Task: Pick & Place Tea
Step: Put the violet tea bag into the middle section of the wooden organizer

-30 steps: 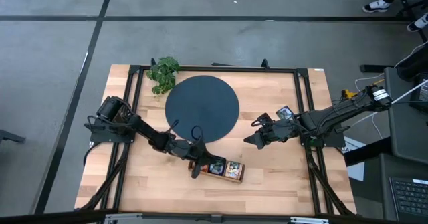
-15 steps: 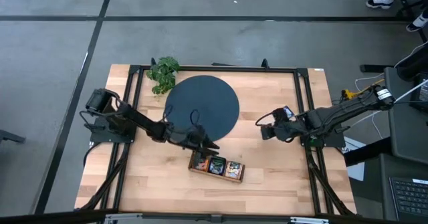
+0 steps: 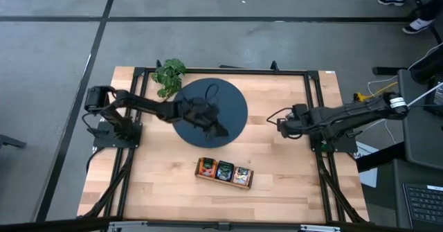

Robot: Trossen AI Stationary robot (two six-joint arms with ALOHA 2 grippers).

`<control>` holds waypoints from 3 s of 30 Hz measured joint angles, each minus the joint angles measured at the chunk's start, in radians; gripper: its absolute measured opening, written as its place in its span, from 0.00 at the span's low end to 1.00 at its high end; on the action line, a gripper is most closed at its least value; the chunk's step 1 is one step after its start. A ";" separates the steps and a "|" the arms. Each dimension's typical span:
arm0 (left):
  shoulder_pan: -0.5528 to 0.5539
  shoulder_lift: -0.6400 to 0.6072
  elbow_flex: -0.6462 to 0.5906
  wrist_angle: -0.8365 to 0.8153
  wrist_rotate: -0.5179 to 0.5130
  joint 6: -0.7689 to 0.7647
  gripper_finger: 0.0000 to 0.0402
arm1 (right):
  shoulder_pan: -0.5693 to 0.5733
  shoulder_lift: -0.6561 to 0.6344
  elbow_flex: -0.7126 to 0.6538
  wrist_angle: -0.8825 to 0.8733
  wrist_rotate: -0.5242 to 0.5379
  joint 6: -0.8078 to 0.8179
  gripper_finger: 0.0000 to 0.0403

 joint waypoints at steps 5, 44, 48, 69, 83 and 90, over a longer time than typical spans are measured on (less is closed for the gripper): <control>0.114 0.000 0.014 -0.016 0.140 0.000 0.25 | -0.093 0.073 -0.020 0.000 0.001 -0.003 0.01; 0.355 0.000 0.014 -0.033 0.397 0.099 0.24 | -0.438 0.472 0.057 0.520 -0.256 -0.241 0.01; 0.361 0.000 0.014 -0.034 0.369 0.117 0.24 | -0.440 0.472 0.056 0.578 -0.353 -0.243 0.01; 0.304 0.021 0.028 -0.038 0.289 0.143 0.24 | -0.433 0.142 0.109 0.555 -0.465 -0.418 0.04; 0.262 0.150 0.264 -0.260 0.223 0.200 0.24 | -0.397 0.027 0.109 0.319 -0.447 -0.391 0.07; 0.262 0.225 0.351 -0.325 0.228 0.193 0.24 | -0.397 0.027 0.050 0.343 -0.502 -0.424 0.05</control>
